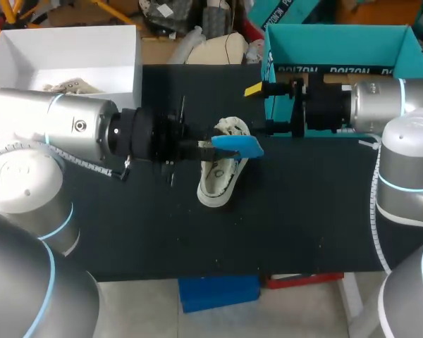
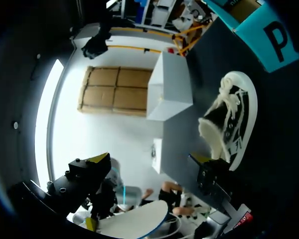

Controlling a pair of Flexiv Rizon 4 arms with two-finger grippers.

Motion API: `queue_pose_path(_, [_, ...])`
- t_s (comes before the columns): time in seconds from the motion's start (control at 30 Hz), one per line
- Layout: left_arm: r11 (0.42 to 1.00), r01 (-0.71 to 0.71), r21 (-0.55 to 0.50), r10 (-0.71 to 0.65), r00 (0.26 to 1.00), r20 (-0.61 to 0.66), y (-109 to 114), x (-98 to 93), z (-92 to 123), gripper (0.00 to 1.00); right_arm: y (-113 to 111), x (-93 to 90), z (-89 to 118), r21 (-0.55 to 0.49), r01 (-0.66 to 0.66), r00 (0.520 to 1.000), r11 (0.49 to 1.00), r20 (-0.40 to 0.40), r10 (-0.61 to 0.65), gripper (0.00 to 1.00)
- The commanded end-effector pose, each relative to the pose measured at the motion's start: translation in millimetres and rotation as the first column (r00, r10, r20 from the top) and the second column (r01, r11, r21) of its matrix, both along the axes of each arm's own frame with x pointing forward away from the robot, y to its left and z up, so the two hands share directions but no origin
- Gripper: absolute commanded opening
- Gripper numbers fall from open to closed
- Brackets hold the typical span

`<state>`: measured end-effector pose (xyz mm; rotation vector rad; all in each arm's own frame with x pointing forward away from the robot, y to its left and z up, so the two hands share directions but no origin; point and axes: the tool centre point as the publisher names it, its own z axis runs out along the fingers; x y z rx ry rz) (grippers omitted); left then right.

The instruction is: Take the shoe out of the shoebox, open the shoe tongue, remove and reinsert the insole, then place the shoe into the shoebox

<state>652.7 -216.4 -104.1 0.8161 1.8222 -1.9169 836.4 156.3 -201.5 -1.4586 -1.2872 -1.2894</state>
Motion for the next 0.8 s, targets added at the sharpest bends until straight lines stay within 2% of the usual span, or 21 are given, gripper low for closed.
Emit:
queue_pose_path(0.03, [0.998, -0.044, 0.035, 0.035, 0.977, 0.211, 5.5, -3.0, -30.5, 0.00, 1.9, 0.1, -0.7, -0.001, 0.004, 1.000, 1.000, 0.000, -0.004, 1.00])
queue_pose_path(0.07, [0.997, -0.042, 0.060, 0.028, 0.975, 0.222, 6.3, -1.4, -37.8, 0.00, 1.9, 0.1, -0.7, -0.001, 0.004, 1.000, 1.000, 0.000, -0.004, 1.00])
queue_pose_path(0.7, [0.997, -0.042, 0.060, 0.028, 0.975, 0.222, 6.3, -1.4, -37.8, 0.00, 1.9, 0.1, -0.7, -0.001, 0.004, 1.000, 1.000, 0.000, -0.004, 1.00])
queue_pose_path(0.77, [0.998, -0.063, -0.018, 0.065, 0.931, 0.360, 7.6, -10.3, -37.6, 0.00, 1.9, 0.1, -0.7, -0.001, 0.004, 1.000, 1.000, 0.000, -0.004, 1.00])
queue_pose_path(0.8, [0.996, -0.076, -0.043, 0.087, 0.918, 0.386, 8.9, -11.2, -40.7, 0.00, 1.9, 0.1, -0.7, -0.001, 0.004, 1.000, 1.000, 0.000, -0.004, 1.00])
